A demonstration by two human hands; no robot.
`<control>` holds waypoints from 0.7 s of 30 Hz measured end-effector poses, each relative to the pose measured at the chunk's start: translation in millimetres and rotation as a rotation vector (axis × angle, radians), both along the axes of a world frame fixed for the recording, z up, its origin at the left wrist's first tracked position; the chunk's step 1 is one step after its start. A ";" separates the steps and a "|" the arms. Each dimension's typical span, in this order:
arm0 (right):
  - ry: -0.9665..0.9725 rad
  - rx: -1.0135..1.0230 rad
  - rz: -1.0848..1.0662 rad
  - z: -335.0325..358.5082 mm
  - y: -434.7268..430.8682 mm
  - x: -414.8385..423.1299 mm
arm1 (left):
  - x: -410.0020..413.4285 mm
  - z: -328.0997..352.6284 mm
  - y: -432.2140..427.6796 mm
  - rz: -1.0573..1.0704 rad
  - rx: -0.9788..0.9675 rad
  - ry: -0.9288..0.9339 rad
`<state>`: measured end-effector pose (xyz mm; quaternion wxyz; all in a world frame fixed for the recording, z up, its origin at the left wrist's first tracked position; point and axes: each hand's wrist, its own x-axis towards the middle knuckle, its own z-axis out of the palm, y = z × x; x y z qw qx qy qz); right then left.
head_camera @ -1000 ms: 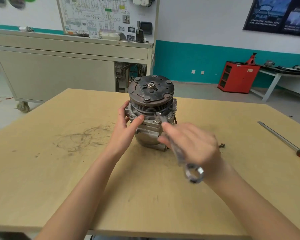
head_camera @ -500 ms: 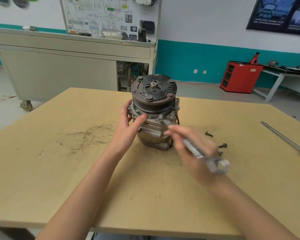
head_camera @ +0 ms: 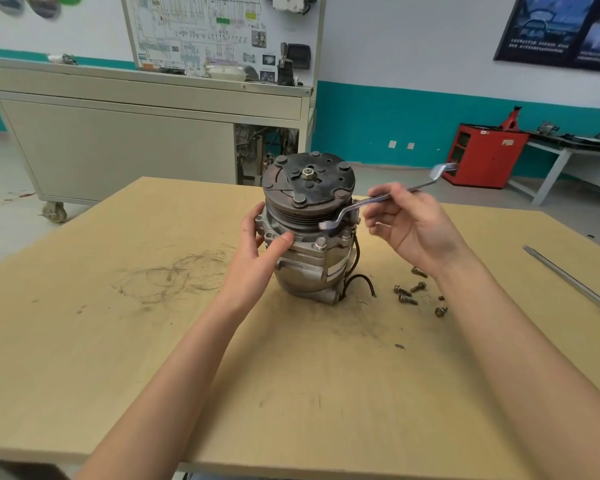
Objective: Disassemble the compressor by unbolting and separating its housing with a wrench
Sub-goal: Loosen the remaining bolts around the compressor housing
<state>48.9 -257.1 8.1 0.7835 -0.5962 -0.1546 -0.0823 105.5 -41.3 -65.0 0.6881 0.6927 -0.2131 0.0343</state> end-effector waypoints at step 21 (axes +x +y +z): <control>-1.274 -1.266 -1.008 -61.1 70.7 -57.9 | -2.5 1.4 -0.6 0.003 0.009 -0.032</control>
